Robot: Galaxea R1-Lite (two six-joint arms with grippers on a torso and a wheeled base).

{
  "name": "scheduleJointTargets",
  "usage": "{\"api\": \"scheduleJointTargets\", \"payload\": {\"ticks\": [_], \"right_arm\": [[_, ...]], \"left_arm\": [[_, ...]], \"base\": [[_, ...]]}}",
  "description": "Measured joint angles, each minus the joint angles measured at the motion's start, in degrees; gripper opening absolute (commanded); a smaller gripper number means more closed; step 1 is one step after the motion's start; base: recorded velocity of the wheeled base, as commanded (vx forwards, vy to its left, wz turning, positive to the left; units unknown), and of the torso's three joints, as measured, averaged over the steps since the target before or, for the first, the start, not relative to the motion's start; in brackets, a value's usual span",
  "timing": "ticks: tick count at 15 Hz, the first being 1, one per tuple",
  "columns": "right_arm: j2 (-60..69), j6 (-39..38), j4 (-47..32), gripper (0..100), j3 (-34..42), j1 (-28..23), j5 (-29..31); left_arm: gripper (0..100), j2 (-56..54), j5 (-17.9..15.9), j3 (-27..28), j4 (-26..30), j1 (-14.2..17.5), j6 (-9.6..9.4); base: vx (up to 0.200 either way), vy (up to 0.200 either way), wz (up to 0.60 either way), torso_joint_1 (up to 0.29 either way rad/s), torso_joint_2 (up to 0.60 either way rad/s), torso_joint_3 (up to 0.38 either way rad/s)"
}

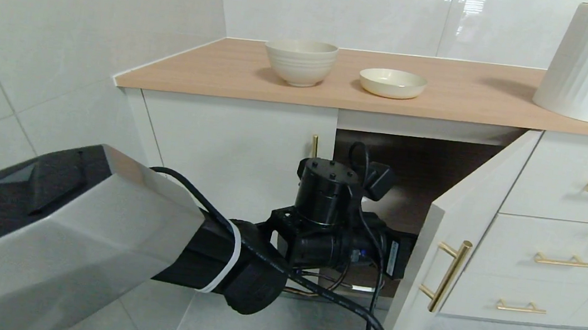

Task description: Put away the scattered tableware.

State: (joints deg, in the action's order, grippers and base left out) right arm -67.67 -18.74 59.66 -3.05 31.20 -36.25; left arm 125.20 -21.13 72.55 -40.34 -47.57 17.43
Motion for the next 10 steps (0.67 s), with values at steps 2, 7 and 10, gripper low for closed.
{"api": "scheduleJointTargets", "payload": {"ticks": [2,7,10], "right_arm": [[0.8,0.0,-0.1,100,0.2,1.9,0.0],[4.3,0.1,-0.1,100,0.7,6.6,-1.8],[6.4,0.1,-0.3,100,1.0,7.3,-4.3]], "left_arm": [[0,0.6,0.9,1.0,0.0,-0.5,0.02],[0,1.2,5.2,5.1,3.5,-9.2,-0.13],[0,0.0,10.8,5.0,3.7,-11.9,0.22]], "base": [[0.000,0.000,0.00,0.000,0.00,0.000],[0.000,0.000,0.00,0.000,0.00,0.000],[0.000,0.000,0.00,0.000,0.00,0.000]]}}
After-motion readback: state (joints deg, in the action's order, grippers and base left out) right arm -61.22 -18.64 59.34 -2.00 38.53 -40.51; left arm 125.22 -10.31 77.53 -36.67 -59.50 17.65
